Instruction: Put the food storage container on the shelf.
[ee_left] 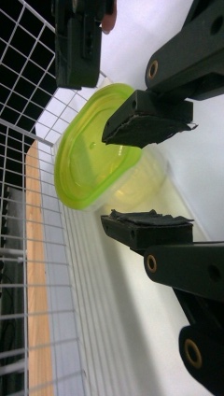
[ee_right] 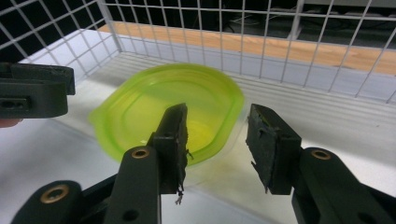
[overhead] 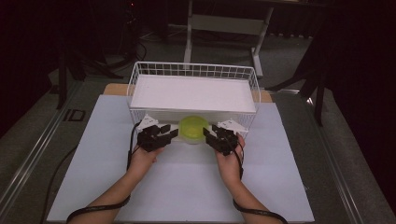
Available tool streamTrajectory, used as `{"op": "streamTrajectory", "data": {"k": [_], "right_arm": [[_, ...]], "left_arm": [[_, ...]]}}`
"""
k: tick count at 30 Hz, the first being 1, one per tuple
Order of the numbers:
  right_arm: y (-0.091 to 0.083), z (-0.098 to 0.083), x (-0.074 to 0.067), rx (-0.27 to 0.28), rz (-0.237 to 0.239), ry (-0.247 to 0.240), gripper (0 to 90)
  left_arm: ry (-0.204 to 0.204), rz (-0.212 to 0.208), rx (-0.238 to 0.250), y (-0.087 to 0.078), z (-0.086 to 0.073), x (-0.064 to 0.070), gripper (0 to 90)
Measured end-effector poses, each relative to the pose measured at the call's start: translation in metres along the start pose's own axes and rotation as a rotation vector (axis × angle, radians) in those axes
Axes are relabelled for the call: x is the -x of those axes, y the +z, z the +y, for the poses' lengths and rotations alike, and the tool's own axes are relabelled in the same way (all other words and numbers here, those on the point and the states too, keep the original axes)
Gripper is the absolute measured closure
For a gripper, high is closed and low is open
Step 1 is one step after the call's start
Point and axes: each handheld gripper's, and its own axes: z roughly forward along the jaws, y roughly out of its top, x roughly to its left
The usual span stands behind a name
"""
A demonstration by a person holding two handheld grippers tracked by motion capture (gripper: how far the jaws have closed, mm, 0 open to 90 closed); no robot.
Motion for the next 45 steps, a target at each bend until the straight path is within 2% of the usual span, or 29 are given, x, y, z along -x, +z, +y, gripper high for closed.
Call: {"op": "streamTrajectory", "data": {"k": [4, 6, 7, 10, 12, 14, 17, 19, 23, 25, 26, 29, 31, 33, 36, 41, 45], "right_arm": [[-0.009, -0.001, -0.005, -0.004, 0.010, -0.019, 60.8], [-0.013, -0.002, -0.008, -0.006, 0.008, -0.035, 62.9], [-0.015, -0.003, -0.009, -0.009, 0.006, -0.039, 66.3], [-0.019, -0.007, -0.014, -0.029, 0.024, -0.042, 71.8], [-0.022, -0.011, -0.018, -0.038, 0.038, -0.054, 76.8], [-0.024, -0.015, -0.022, -0.050, 0.046, -0.070, 80.9], [-0.024, -0.020, -0.027, -0.067, 0.060, -0.083, 87.3], [-0.022, -0.023, -0.029, -0.085, 0.067, -0.086, 89.3], [-0.018, -0.030, -0.033, -0.103, 0.075, -0.090, 89.8], [-0.016, -0.032, -0.034, -0.114, 0.079, -0.091, 89.9], [-0.015, -0.033, -0.034, -0.115, 0.080, -0.088, 89.9], [-0.013, -0.034, -0.037, -0.124, 0.082, -0.092, 90.0], [-0.010, -0.034, -0.038, -0.126, 0.088, -0.085, 90.0], [-0.008, -0.035, -0.038, -0.128, 0.089, -0.083, 90.0], [-0.004, -0.035, -0.037, -0.134, 0.085, -0.073, 90.0], [0.003, -0.035, -0.034, -0.132, 0.074, -0.048, 90.0], [0.009, -0.035, -0.032, -0.140, 0.065, -0.046, 90.0]], "left_arm": [[0.016, -0.011, -0.003, -0.012, -0.003, 0.005, 52.7], [0.009, -0.025, -0.001, -0.017, -0.005, 0.008, 51.9], [0.011, -0.024, -0.009, -0.019, -0.007, 0.009, 47.8], [0.003, -0.023, -0.008, -0.026, -0.011, 0.011, 45.1], [-0.010, -0.018, -0.017, -0.031, -0.013, 0.012, 38.7], [-0.013, -0.016, -0.015, -0.037, -0.015, 0.012, 36.1], [-0.036, -0.052, -0.020, -0.046, -0.018, 0.011, 25.9], [-0.017, -0.056, -0.025, -0.052, -0.021, 0.013, 18.6], [0.012, -0.051, -0.047, -0.059, -0.029, 0.018, 13.5], [0.033, -0.051, -0.065, -0.061, -0.033, 0.019, 3.9], [0.038, -0.051, -0.074, -0.063, -0.035, 0.020, 2.1], [0.038, -0.031, -0.091, -0.069, -0.041, 0.021, 2.0], [0.029, -0.032, -0.088, -0.073, -0.046, 0.020, 2.0], [0.040, -0.022, -0.076, -0.075, -0.051, 0.019, 2.0], [0.051, -0.041, -0.069, -0.076, -0.054, 0.020, 2.0], [0.079, -0.048, -0.059, -0.075, -0.056, 0.025, 2.0], [0.096, -0.056, -0.050, -0.074, -0.056, 0.029, 2.0]]}}
